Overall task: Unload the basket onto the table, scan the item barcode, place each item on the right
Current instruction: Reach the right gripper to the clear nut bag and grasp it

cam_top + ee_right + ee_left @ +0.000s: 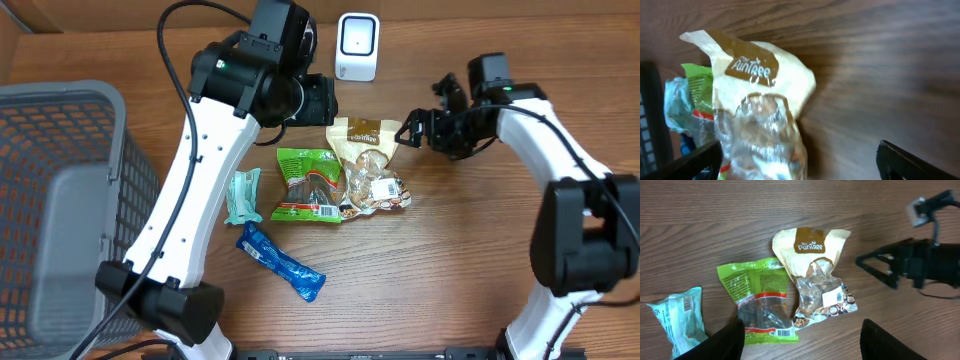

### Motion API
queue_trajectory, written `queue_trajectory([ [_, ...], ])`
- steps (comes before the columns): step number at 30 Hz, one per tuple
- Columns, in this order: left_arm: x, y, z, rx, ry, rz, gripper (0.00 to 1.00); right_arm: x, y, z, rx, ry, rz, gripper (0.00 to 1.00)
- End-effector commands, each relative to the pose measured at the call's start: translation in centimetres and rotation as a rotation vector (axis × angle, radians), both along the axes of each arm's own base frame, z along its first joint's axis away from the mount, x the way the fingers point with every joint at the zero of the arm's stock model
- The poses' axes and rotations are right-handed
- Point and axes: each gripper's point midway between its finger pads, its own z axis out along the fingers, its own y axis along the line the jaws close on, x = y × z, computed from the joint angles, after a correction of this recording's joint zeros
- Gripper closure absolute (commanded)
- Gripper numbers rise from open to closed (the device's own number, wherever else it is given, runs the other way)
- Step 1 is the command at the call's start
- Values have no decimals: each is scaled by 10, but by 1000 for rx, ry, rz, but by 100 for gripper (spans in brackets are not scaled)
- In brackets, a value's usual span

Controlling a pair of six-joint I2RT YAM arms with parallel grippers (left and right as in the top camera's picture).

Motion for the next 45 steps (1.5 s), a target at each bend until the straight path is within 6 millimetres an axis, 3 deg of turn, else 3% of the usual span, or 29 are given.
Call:
queue_trajectory([
  [1,6,-3,-23,22,54,9,34,7,21,-13,32,-28,71,5],
  [5,10,-5,-44,40,104,13,34,15,37,-42,34,-40,103,10],
  [9,12,-10,-58,43,137,4,34,18,45,-51,28,-56,121,13],
  [14,14,-16,-75,35,181,-7,34,24,55,-63,-97,-118,141,29],
  [16,15,-17,-80,40,193,-8,34,21,61,-67,-142,-129,155,43],
  [18,16,-17,-83,42,197,-8,34,19,63,-70,-173,-132,158,68],
  [20,16,-17,-83,43,198,-8,34,20,58,-73,-212,-117,116,86],
  [22,17,-18,-83,42,194,-8,33,20,51,-76,-239,-83,56,96],
  [25,17,-18,-83,42,194,-8,32,20,32,-73,-236,7,-77,96],
  [28,17,-18,-83,42,194,-8,30,22,0,-58,-218,110,-272,96],
  [30,17,-18,-83,42,193,-8,28,19,-35,-48,-242,193,-475,96],
  [31,17,-18,-83,42,193,-8,28,9,-66,-43,-287,285,-677,96],
  [33,17,-18,-83,41,194,-8,28,-4,-93,-38,-327,362,-833,96],
  [36,17,-18,-83,41,193,-8,28,-13,-111,-29,-327,372,-781,93],
  [37,18,-18,-82,40,190,-8,27,-15,-112,-27,-315,363,-716,82],
  [38,18,-18,-82,38,187,-8,26,-20,-111,-22,-294,350,-606,65],
  [40,19,-18,-82,38,186,-8,25,-29,-116,-16,-294,342,-523,44],
  [45,19,-18,-82,38,186,-8,24,-27,-129,12,-299,199,-381,30],
])
